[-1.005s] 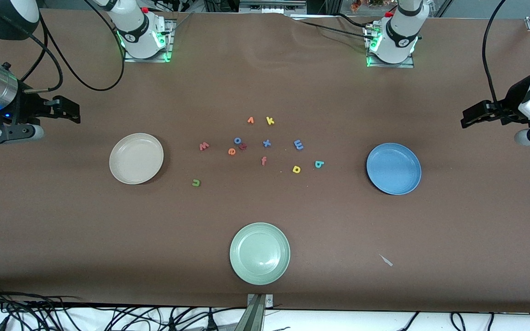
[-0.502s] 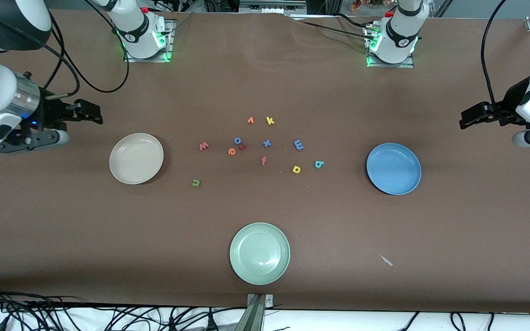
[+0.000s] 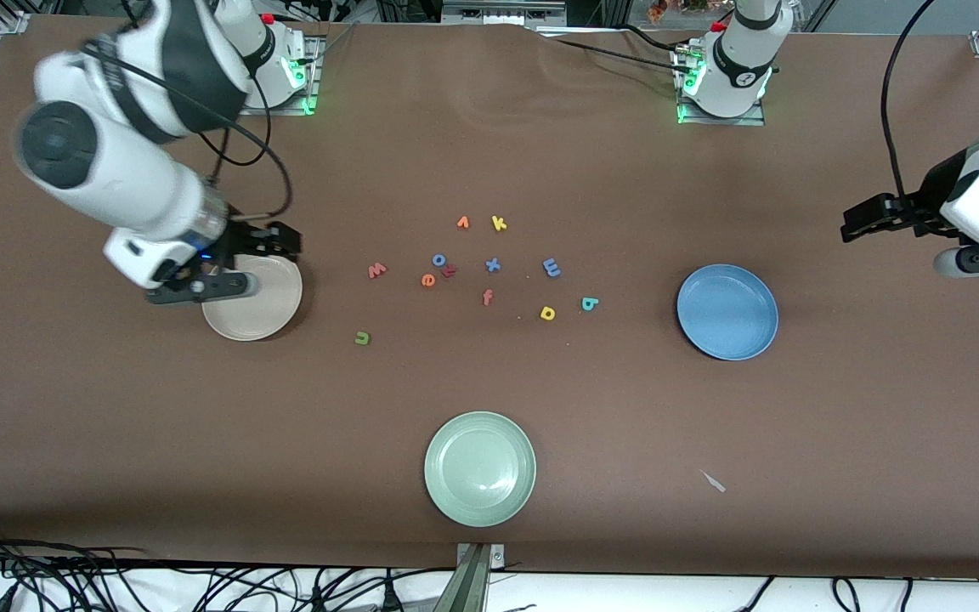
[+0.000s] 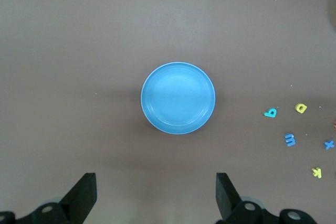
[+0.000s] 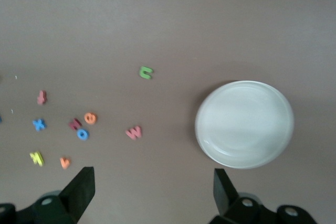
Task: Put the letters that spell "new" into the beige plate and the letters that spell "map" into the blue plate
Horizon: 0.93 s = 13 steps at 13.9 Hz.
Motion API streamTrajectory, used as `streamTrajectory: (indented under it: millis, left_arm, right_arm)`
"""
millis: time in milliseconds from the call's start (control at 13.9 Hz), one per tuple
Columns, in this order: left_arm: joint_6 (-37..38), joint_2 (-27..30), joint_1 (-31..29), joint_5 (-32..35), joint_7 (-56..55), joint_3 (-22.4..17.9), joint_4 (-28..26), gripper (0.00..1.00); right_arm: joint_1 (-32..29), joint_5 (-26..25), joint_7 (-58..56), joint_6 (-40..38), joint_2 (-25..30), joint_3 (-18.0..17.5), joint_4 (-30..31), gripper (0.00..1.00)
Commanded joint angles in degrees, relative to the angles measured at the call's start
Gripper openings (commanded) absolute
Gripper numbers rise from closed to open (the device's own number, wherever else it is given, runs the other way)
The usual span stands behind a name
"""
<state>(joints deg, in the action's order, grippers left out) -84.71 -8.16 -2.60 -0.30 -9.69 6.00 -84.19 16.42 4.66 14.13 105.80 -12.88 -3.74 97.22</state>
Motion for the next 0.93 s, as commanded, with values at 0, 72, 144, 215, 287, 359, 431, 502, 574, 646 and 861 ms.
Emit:
streamTrajectory:
  millis: [0,72,144,215,287,359,431,502,574,646,861]
  left_arm:
    - [-1.3,-1.1,1.4,0.6,-3.5,0.9,0.1,1.0]
    - [-1.8,-1.6,2.1,0.6,-4.5,0.9,0.1,1.0]
    - [-2.3,-1.9,2.8,0.6,-5.9,1.2,0.1,1.0]
    - [-2.9,-2.6,3.4,0.6,-7.6,1.3,0.0,1.0]
    - [-3.6,-3.2,4.6,0.6,-9.5,1.3,0.0,1.0]
    - [-5.0,-3.8,5.8,0.6,-11.8,1.3,-0.7,1.0]
    - [-6.6,-4.0,7.0,0.6,-14.1,1.3,-1.7,1.0]
    - [-8.2,-4.2,8.4,0.6,-16.5,1.3,-3.0,1.0]
    - [-9.8,-4.4,9.5,0.6,-19.1,1.3,-4.2,1.0]
    - [-11.0,-4.7,10.8,0.6,-21.6,1.4,-5.4,1.0]
    - [-16.1,-6.1,15.0,0.6,-28.7,1.4,-9.6,1.0]
  right_arm:
    - [-0.2,0.1,9.1,7.3,2.5,-4.3,9.1,1.0]
    - [-0.2,-0.3,12.9,11.1,3.3,-6.5,13.0,1.0]
    - [-0.2,-0.3,15.9,15.6,4.1,-7.9,17.3,1.0]
    - [-0.2,-0.3,17.7,19.5,5.0,-8.7,21.2,1.0]
    - [-0.2,-0.3,18.8,23.0,5.6,-9.7,24.6,1.0]
    - [-0.2,-0.3,20.1,26.3,5.6,-10.7,27.6,1.0]
    - [-0.2,-0.3,21.6,30.9,5.1,-12.1,30.5,1.0]
    - [-0.2,-0.3,22.9,34.8,4.6,-12.7,32.9,1.0]
    - [-0.2,-0.3,23.0,36.2,3.9,-12.8,34.0,1.0]
    - [-0.2,-0.3,23.0,36.3,3.3,-12.8,34.2,1.0]
    - [1.1,-1.3,23.1,39.7,-0.7,-12.7,34.4,0.99]
